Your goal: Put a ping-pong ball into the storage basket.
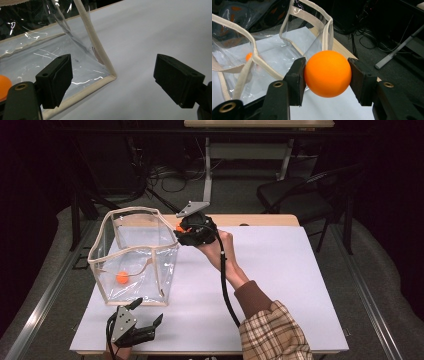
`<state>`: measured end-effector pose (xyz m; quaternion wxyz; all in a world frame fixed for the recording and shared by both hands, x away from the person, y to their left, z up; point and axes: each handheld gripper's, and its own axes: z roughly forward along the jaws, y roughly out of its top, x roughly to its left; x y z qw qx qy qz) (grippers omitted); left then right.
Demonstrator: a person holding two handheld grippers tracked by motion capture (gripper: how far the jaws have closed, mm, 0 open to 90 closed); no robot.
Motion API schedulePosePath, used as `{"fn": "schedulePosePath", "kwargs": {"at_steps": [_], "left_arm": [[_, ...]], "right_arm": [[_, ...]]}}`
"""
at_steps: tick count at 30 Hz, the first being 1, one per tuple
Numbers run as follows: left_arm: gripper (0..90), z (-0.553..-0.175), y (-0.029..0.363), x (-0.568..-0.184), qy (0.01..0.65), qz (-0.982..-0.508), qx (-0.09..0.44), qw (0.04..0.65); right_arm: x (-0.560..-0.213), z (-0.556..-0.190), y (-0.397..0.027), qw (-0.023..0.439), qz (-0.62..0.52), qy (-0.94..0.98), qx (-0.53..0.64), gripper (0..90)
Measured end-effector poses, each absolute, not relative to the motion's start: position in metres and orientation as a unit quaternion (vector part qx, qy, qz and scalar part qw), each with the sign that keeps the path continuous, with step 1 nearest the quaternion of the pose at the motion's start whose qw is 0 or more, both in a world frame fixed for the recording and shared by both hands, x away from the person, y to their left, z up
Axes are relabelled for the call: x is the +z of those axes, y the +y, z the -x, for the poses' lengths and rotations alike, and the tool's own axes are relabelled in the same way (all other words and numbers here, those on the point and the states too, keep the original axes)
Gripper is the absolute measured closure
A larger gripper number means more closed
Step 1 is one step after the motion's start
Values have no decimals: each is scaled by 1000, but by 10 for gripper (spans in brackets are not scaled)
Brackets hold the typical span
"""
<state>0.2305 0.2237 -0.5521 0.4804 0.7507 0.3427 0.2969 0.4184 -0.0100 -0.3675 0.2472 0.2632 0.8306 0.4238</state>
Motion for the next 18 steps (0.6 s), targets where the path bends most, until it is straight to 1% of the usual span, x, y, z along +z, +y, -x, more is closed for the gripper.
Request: {"fn": "schedulePosePath", "kwargs": {"at_steps": [18], "left_arm": [[158,-230,224,-552,343,-750,298,481]], "right_arm": [[-364,-423,7,243,-256,829,433,503]]}}
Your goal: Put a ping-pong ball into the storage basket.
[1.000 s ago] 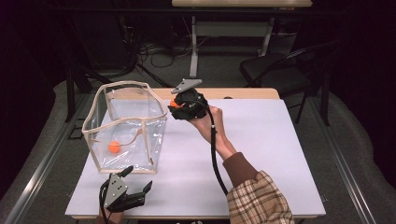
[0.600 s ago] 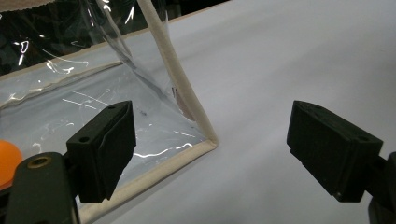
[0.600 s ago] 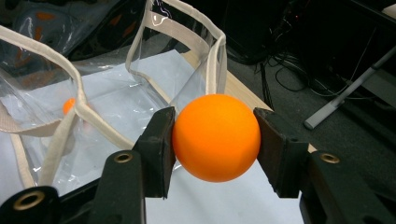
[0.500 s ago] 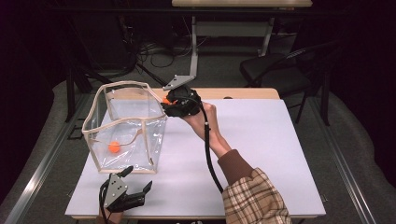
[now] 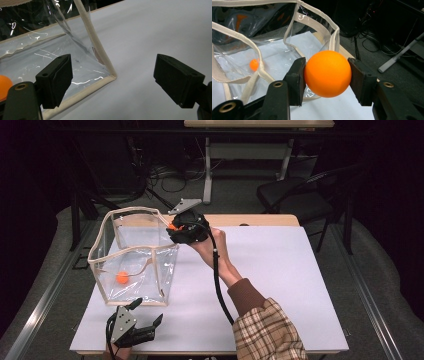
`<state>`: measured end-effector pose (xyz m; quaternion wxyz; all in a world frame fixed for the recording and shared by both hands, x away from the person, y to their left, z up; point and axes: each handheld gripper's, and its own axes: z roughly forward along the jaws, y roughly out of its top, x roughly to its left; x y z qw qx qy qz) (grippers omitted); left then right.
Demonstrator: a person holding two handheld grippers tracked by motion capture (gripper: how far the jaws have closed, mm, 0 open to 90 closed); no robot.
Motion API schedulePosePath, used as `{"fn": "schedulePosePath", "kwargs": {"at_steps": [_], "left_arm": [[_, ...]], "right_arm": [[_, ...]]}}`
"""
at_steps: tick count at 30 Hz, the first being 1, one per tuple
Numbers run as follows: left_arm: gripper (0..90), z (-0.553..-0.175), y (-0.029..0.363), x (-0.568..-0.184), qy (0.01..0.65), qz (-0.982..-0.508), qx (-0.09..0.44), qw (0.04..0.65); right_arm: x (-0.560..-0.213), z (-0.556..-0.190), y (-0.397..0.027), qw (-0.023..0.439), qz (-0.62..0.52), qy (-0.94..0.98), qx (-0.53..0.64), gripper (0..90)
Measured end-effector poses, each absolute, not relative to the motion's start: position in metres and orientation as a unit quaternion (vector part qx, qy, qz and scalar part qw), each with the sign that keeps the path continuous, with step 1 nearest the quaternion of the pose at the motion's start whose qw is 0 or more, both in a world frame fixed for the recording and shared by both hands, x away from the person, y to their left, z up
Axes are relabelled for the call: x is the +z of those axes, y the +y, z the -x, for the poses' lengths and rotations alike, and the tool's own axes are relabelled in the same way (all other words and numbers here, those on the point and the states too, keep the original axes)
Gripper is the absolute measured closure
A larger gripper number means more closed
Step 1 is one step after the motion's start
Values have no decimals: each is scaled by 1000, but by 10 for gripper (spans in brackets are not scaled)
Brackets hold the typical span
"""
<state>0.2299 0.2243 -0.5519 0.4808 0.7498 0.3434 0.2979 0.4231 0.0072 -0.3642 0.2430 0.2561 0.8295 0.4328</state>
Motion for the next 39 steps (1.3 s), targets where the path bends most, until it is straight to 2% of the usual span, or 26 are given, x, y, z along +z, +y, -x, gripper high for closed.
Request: {"fn": "schedulePosePath", "kwargs": {"at_steps": [39], "left_arm": [[158,-230,224,-552,343,-750,296,482]], "right_arm": [[-382,-438,41,211,-251,845,423,503]]}}
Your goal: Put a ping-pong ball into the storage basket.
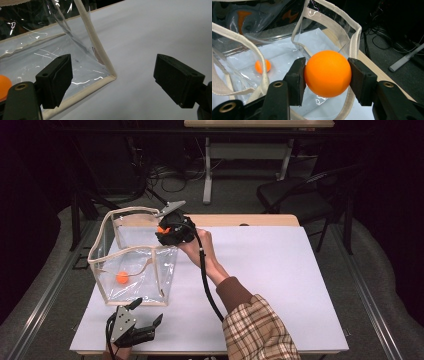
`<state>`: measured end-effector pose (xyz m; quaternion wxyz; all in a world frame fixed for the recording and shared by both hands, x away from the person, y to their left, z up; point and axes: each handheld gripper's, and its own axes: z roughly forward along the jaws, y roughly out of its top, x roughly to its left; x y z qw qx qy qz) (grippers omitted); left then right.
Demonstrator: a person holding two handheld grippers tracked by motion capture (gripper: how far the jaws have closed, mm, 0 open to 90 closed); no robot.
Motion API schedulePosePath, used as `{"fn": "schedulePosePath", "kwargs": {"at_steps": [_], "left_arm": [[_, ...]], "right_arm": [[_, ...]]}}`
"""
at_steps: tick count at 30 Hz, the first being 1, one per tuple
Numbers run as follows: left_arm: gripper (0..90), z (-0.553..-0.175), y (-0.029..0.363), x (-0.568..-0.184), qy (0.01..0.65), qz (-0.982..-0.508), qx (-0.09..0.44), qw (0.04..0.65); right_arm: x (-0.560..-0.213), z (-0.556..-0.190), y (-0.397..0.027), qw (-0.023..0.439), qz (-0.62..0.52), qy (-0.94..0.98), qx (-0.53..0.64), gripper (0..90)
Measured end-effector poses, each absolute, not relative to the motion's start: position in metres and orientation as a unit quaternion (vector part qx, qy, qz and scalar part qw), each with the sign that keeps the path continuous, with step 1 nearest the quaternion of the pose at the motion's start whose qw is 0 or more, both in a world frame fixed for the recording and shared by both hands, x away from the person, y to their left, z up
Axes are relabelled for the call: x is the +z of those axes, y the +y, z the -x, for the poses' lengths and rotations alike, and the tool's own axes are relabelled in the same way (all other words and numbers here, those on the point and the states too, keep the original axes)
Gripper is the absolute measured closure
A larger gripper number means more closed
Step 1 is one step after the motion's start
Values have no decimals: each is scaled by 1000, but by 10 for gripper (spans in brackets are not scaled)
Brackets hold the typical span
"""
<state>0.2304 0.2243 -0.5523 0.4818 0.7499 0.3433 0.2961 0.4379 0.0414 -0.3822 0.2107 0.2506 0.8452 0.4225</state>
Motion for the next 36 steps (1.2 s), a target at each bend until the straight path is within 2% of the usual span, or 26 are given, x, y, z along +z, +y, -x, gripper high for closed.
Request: {"fn": "schedulePosePath", "kwargs": {"at_steps": [36], "left_arm": [[158,-230,225,-552,344,-748,296,484]], "right_arm": [[-403,-449,57,192,-255,855,408,502]]}}
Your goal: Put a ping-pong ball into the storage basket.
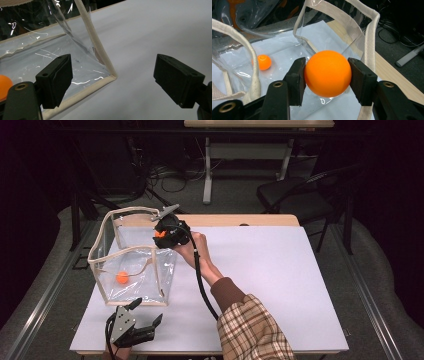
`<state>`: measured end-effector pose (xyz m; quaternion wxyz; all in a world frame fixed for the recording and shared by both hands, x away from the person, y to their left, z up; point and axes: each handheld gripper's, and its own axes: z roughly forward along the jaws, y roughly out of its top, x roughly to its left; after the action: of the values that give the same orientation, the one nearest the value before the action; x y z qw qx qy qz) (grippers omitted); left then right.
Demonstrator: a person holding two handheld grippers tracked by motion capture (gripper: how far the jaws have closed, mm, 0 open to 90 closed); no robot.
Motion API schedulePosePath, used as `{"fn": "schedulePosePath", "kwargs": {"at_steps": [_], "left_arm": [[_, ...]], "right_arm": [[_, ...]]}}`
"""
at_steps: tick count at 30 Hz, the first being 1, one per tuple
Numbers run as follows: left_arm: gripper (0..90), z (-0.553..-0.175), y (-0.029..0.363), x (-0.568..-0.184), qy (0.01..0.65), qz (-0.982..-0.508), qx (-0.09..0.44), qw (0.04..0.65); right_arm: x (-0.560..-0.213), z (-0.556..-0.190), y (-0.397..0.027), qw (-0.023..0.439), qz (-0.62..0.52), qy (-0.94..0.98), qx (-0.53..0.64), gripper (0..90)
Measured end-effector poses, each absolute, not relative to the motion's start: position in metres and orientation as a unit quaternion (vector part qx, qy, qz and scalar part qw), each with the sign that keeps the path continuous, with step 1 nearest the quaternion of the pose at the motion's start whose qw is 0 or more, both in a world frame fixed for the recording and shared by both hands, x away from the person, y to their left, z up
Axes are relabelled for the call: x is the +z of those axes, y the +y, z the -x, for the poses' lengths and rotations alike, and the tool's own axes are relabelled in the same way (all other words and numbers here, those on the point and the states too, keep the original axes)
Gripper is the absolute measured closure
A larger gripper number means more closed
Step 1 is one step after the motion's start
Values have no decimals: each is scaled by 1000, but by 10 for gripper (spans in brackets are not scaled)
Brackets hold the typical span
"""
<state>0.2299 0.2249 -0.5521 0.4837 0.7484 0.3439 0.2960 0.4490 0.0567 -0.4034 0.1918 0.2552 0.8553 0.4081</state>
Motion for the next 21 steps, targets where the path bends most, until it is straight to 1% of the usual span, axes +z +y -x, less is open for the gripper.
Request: {"fn": "schedulePosePath", "kwargs": {"at_steps": [10,11,13,16,21], "left_arm": [[158,-230,225,-552,343,-748,297,483],[158,-230,225,-552,344,-748,296,484],[158,-230,225,-552,344,-748,296,484],[158,-230,225,-552,344,-748,297,484],[158,-230,225,-552,344,-749,296,483]], "right_arm": [[-405,-451,57,190,-259,856,406,499],[-405,-452,57,190,-261,855,406,484],[-405,-453,56,187,-266,852,409,417],[-404,-453,54,183,-271,850,413,344],[-402,-453,48,168,-273,846,425,271]]}}
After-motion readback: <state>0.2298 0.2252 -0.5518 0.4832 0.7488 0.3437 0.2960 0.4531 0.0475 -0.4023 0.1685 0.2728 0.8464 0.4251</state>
